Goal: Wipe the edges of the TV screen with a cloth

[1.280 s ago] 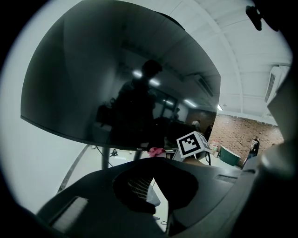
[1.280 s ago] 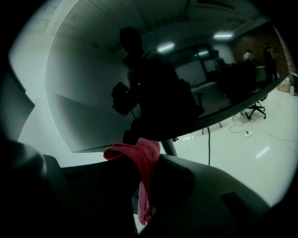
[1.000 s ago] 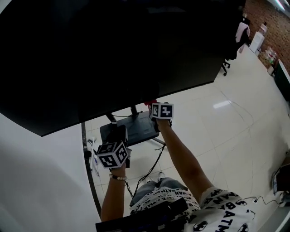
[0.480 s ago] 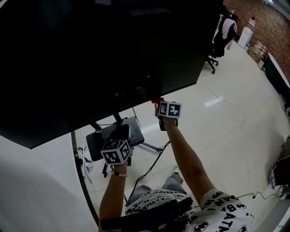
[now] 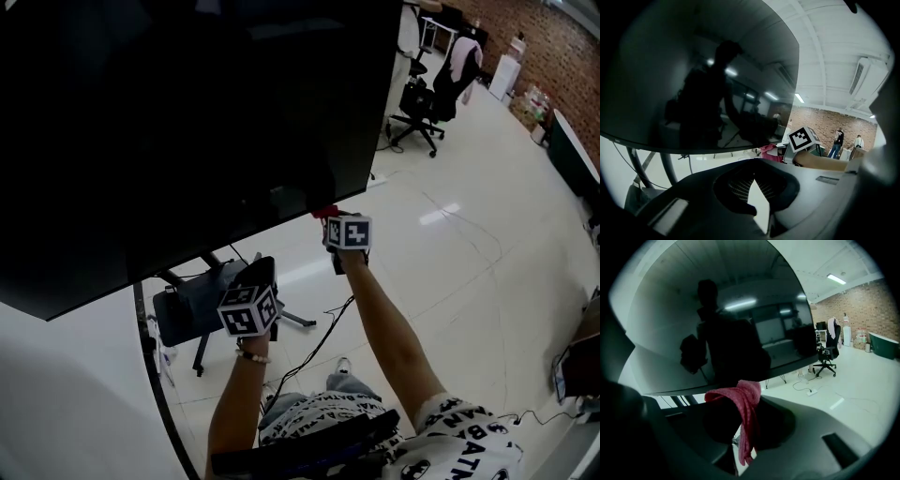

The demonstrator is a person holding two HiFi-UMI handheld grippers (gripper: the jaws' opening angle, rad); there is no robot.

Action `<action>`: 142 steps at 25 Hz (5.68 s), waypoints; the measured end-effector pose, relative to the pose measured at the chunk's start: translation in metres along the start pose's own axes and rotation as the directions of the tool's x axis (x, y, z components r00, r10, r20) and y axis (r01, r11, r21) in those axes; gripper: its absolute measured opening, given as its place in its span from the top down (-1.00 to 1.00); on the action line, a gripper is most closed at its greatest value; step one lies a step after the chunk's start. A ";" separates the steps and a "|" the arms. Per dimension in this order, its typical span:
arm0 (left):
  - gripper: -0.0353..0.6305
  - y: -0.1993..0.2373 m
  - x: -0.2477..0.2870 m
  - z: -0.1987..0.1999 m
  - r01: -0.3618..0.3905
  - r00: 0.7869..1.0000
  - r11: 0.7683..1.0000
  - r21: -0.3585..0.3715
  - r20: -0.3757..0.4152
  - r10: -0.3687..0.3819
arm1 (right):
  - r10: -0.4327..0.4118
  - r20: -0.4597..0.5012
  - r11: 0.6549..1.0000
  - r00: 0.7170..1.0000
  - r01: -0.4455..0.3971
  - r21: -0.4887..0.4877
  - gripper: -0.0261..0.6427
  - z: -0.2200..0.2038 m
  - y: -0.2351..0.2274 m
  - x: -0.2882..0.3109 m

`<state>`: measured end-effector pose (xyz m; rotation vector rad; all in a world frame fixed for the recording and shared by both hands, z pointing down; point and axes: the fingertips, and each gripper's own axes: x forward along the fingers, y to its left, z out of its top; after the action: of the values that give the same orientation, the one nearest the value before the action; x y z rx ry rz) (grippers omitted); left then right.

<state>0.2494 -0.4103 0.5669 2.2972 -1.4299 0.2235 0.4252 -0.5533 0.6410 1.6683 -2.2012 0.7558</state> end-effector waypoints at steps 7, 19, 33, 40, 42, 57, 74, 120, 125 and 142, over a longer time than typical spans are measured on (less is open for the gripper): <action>0.91 -0.054 0.043 0.000 0.024 1.000 1.000 0.005 -0.017 -0.024 | -0.063 0.019 0.998 0.998 0.063 0.025 0.70 0.024 -0.090 -0.016; 0.91 -0.099 0.072 0.009 0.076 0.997 0.995 0.063 -0.028 -0.075 | -0.084 0.182 0.990 0.980 0.104 -0.100 0.70 0.078 -0.123 -0.050; 0.91 -0.132 0.082 0.079 0.099 0.994 0.978 0.182 0.024 -0.105 | -0.011 0.403 0.948 0.915 0.137 -0.287 0.70 0.189 -0.084 -0.118; 0.91 -0.160 0.085 0.145 0.115 0.985 0.963 0.242 0.100 -0.143 | 0.032 0.450 0.930 0.893 0.138 -0.341 0.70 0.244 -0.066 -0.153; 0.91 -0.169 0.083 0.167 0.123 0.980 0.957 0.261 0.122 -0.159 | 0.036 0.443 0.910 0.896 0.154 -0.385 0.70 0.260 -0.058 -0.163; 0.90 -0.236 0.044 0.328 0.104 0.934 0.911 0.398 0.276 -0.228 | 0.091 0.565 0.790 0.820 0.286 -0.543 0.70 0.405 -0.010 -0.259; 0.90 -0.282 0.001 0.430 0.076 0.889 0.874 0.480 0.364 -0.277 | 0.141 0.700 0.716 0.700 0.416 -0.560 0.70 0.549 0.029 -0.361; 0.91 -0.004 -0.119 0.119 -0.079 0.963 0.994 0.070 0.263 0.058 | 0.565 0.310 0.793 0.765 -0.400 -0.459 0.70 0.121 0.233 -0.261; 0.91 0.015 -0.130 0.088 -0.102 0.966 0.995 0.018 0.241 0.095 | 0.541 0.189 0.797 0.819 -0.428 -0.425 0.70 0.056 0.248 -0.231; 0.90 0.032 -0.106 0.045 -0.017 0.983 0.995 -0.100 0.178 0.034 | 0.510 0.071 0.822 0.857 -0.462 -0.332 0.70 -0.011 0.257 -0.181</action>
<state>0.1686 -0.3554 0.4980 2.2670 -1.5217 -0.0477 0.2337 -0.3502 0.4964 1.0490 -2.7367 0.3618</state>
